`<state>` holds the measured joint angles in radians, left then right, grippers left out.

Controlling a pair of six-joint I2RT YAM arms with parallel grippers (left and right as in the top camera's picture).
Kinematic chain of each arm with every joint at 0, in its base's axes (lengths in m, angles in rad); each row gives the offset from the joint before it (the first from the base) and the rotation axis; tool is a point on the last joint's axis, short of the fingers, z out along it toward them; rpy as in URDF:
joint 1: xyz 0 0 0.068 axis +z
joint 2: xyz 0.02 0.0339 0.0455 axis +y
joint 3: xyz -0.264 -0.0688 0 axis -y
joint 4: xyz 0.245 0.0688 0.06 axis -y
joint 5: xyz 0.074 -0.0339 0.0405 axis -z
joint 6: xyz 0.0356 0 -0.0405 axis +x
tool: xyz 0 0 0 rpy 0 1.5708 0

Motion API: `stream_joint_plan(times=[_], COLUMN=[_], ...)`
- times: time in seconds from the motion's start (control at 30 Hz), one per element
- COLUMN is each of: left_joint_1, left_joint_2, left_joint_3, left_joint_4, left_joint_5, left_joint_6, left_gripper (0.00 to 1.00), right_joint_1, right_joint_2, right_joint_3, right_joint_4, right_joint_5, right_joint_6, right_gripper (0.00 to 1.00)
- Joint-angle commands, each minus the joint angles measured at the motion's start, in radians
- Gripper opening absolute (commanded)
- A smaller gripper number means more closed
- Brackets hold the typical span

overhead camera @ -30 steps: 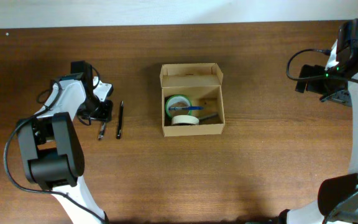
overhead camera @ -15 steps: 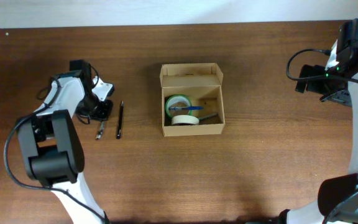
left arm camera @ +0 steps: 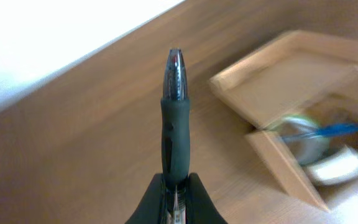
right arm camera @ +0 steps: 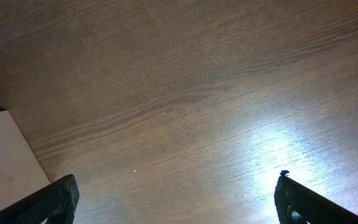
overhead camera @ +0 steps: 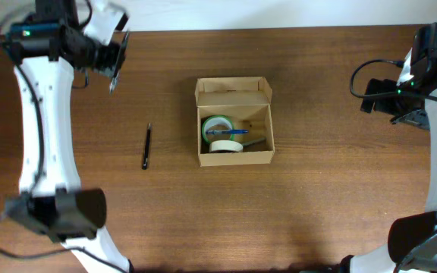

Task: Pack container
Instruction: 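Carry the grey pen into the box and lower it in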

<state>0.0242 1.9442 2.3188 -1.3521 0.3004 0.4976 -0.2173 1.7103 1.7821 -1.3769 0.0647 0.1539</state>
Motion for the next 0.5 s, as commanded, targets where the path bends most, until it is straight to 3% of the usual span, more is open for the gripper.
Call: stream_joint_plan(times=[0.0, 0.2, 0.47], left_joint_1=[-0.152, -0.352, -0.485], left_joint_2=[-0.035, -0.008, 0.115], left_joint_3=[0.102, 0.005, -0.226], left_joint_4=[-0.121, -0.183, 0.003], left_joint_5=[0.028, -0.089, -0.089], left_joint_6=[0.262, 0.414, 0.458], left_gripper=[0.04, 0.02, 0.02], right_joint_1=[-0.007, -0.007, -0.007], right_joint_2=[0.002, 0.002, 0.002], right_joint_3=[0.0, 0.0, 0.0], right_joint_4=[0.001, 0.001, 0.001], right_joint_5=[-0.002, -0.002, -0.002], right_joint_6=[0.002, 0.002, 0.002], right_gripper=[0.99, 0.99, 0.99])
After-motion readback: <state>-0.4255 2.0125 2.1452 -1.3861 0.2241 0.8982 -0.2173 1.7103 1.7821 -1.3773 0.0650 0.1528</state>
